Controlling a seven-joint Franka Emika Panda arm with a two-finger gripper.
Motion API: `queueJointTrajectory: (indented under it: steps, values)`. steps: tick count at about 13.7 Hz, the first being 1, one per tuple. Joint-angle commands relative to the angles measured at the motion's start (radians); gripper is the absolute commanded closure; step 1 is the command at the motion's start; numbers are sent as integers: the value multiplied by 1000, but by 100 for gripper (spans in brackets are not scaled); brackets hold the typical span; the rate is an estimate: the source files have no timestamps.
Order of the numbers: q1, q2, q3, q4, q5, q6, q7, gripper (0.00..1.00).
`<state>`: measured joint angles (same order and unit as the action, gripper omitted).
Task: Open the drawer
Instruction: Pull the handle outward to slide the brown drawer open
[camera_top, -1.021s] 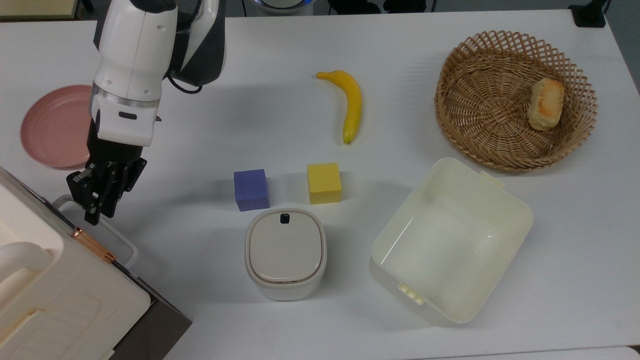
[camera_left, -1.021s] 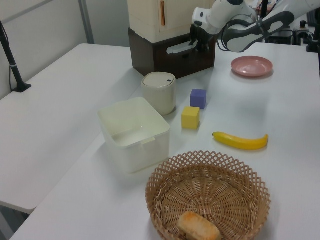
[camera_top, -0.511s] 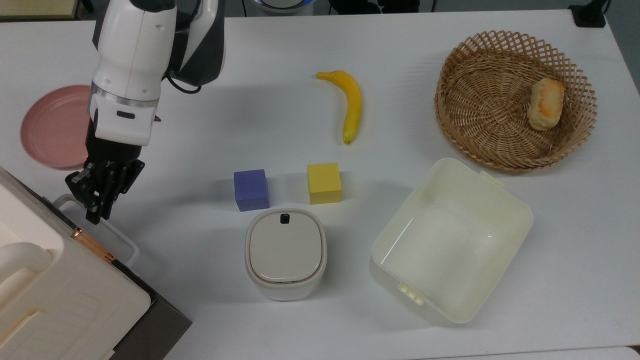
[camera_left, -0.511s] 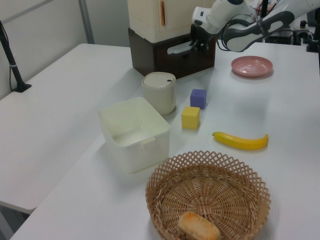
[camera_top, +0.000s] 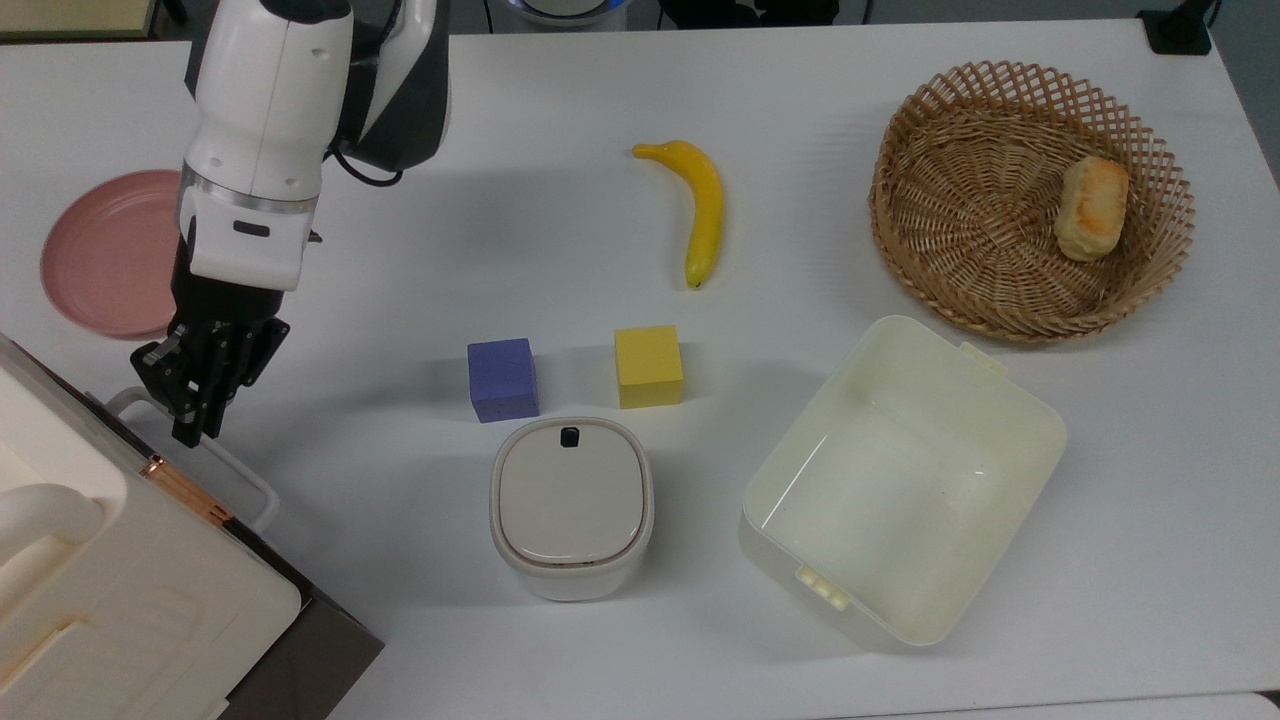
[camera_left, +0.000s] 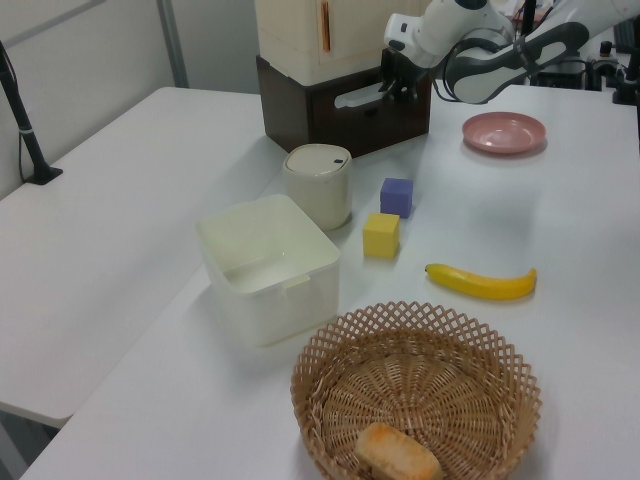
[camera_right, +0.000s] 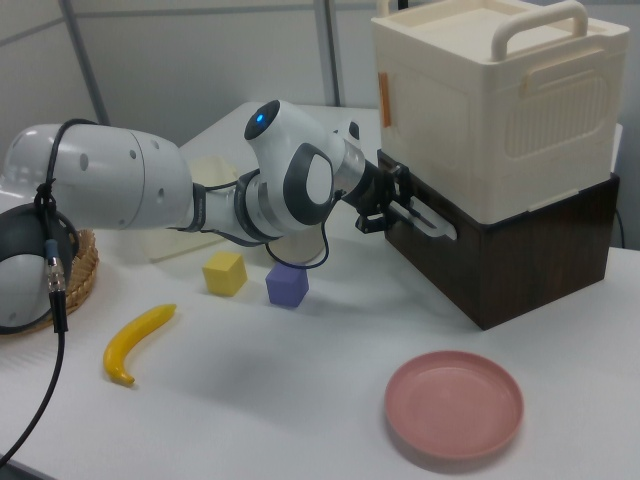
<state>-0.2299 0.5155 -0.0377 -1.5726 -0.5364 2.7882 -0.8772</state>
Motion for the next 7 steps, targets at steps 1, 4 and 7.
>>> queueJointTrajectory:
  steps: [1, 4, 7]
  values:
    - [4, -97, 9, -139, -20, 22, 26, 89]
    - [7, -155, 10, -208, -24, 22, 38, 89]
    - [12, -235, 10, -312, -22, 22, 40, 89]
